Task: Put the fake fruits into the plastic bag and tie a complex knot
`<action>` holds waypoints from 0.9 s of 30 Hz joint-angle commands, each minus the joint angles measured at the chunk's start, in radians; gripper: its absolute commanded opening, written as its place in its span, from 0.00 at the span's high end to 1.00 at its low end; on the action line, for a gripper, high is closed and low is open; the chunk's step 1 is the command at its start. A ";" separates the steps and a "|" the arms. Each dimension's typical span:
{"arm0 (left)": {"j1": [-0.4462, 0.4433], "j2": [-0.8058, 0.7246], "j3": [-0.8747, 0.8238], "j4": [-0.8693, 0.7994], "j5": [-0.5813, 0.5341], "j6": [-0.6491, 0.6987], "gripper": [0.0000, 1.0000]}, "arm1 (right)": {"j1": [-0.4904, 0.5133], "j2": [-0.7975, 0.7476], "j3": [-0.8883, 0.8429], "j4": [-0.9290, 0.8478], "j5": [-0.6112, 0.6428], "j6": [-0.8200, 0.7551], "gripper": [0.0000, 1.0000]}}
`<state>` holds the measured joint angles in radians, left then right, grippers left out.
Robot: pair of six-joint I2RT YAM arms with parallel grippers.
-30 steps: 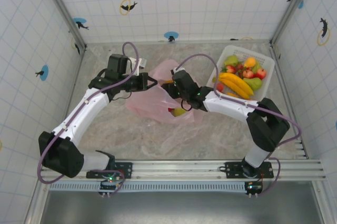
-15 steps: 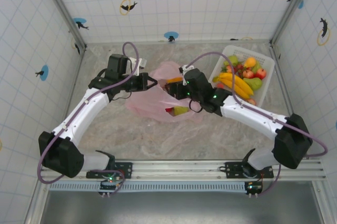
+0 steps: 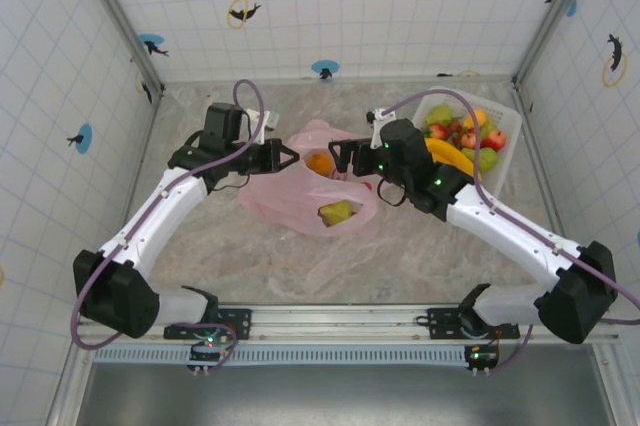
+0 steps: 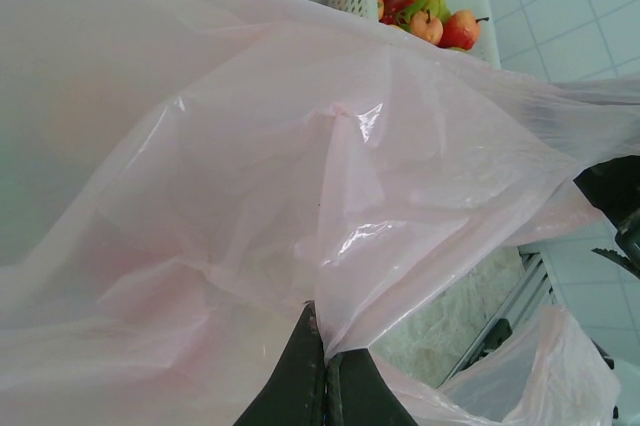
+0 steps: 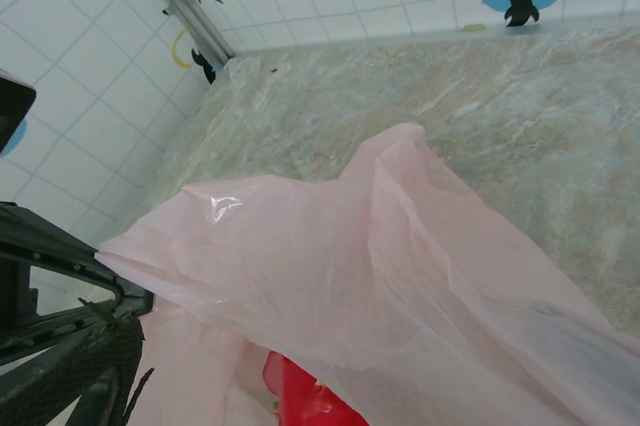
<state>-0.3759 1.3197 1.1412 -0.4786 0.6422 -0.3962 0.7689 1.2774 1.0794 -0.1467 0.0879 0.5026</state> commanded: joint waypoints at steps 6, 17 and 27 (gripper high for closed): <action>0.008 -0.025 0.005 -0.006 -0.003 0.015 1.00 | 0.039 -0.026 -0.032 0.063 -0.198 0.099 0.00; 0.008 -0.027 0.007 -0.012 -0.010 0.017 1.00 | 0.203 0.003 -0.097 0.207 -0.344 0.259 0.00; 0.008 -0.030 0.003 -0.011 -0.009 0.020 1.00 | 0.254 0.063 0.042 0.128 -0.291 0.176 0.00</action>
<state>-0.3759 1.3106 1.1412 -0.4789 0.6380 -0.3958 1.0203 1.3422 1.0321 -0.0036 -0.2317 0.7349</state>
